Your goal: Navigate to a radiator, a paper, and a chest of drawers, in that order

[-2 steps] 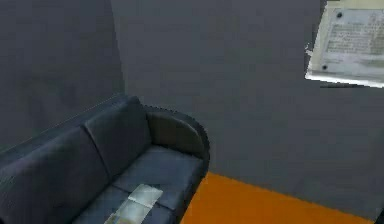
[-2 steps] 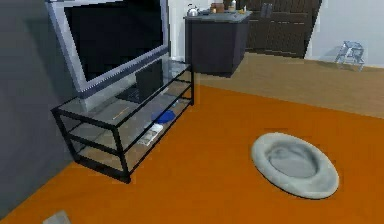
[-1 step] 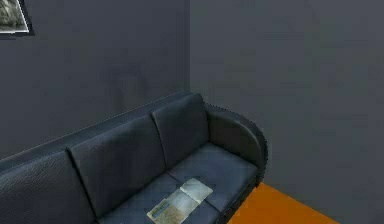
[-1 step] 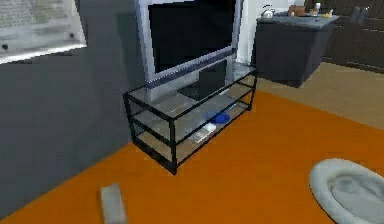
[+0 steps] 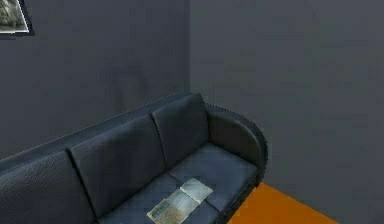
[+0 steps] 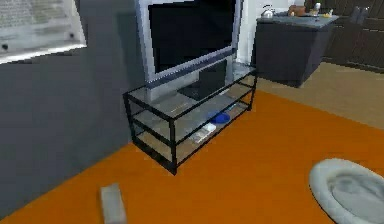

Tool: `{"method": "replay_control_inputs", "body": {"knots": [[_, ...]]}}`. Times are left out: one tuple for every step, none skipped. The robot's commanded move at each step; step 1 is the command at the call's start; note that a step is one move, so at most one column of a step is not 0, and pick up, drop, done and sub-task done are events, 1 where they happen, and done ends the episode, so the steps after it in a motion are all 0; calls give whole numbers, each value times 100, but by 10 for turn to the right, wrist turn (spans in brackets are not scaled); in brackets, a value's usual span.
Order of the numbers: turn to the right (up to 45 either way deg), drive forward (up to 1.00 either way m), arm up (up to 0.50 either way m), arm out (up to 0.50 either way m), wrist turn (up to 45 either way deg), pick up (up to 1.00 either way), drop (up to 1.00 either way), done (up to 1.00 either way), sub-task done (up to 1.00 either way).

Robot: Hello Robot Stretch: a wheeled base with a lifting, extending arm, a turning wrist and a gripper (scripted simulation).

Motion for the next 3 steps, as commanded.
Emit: {"method": "replay_control_inputs", "body": {"knots": [[-450,0,0,0,0,0,0,0,0],[-450,0,0,0,0,0,0,0,0],[-450,0,0,0,0,0,0,0,0]]}}
